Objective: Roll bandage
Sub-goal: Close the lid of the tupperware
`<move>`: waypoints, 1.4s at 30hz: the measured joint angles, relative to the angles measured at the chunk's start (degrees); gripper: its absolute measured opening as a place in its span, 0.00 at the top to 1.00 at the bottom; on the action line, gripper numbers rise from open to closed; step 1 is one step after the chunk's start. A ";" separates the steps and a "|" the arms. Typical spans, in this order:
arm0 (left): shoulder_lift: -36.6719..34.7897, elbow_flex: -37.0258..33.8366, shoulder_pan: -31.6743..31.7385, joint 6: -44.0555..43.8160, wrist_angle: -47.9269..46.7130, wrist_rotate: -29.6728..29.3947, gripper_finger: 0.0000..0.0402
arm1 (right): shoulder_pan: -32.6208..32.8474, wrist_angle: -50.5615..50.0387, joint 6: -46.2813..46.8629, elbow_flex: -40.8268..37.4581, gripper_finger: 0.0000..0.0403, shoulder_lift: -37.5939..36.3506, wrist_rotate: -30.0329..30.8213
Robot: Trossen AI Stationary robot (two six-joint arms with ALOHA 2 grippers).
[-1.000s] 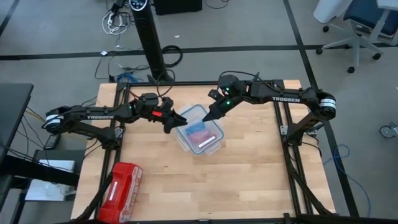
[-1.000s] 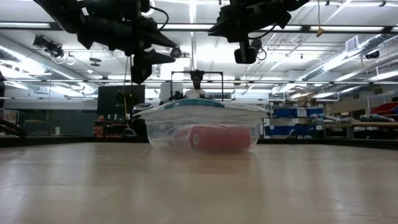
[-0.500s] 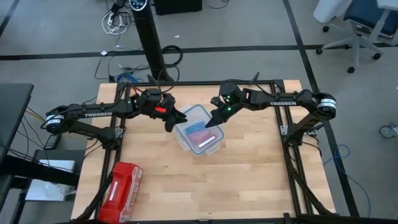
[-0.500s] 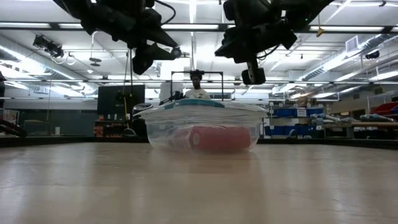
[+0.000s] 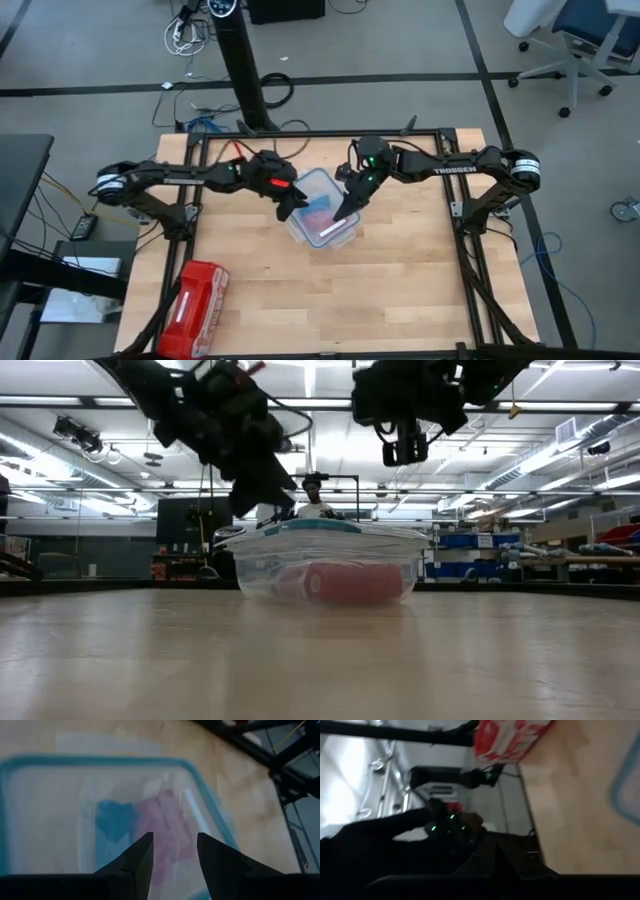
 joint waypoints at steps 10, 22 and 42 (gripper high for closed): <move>1.91 -0.09 -0.11 -4.25 1.15 2.88 0.61 | -4.46 -14.30 -5.59 0.00 0.99 0.00 22.18; -5.12 -0.12 -2.17 6.64 -9.77 4.56 0.61 | -8.20 -31.22 -13.20 0.00 1.00 0.02 35.81; -5.01 -0.09 -5.58 17.11 -19.74 -0.69 0.99 | -9.60 -33.00 -15.14 0.00 1.00 0.02 33.75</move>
